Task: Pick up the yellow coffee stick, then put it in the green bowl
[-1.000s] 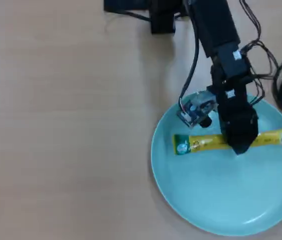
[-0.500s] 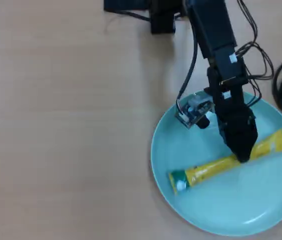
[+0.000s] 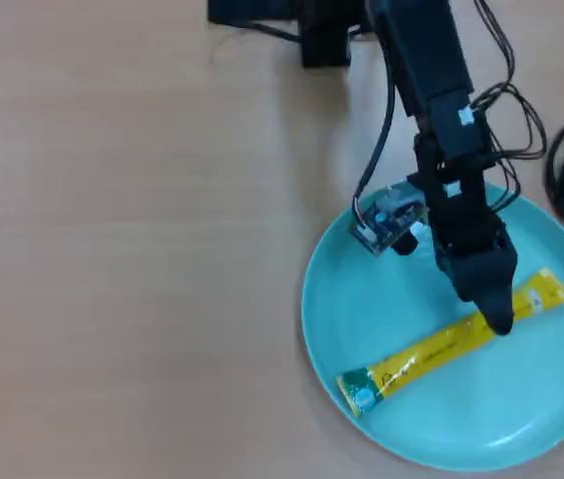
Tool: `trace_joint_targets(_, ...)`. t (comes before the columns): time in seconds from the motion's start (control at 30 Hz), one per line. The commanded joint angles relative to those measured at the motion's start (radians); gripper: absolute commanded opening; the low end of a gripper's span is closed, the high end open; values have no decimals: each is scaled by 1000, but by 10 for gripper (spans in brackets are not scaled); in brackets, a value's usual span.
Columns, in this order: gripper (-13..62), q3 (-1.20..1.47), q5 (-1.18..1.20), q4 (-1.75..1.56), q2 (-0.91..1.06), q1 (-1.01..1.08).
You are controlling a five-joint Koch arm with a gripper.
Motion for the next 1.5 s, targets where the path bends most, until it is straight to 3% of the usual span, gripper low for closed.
trace_joint_targets(0.0,578,-49,21,48,34,-3)
trace_joint_targets(0.33,576,-206,18,476,106,-6)
trace_joint_targets(0.53,576,-135,2,543,244,15)
trace_joint_targets(0.87,575,227,-37,557,623,189)
trace_joint_targets(1.2,575,686,-66,336,956,382)
trace_joint_targets(1.47,575,910,-83,149,1025,396)
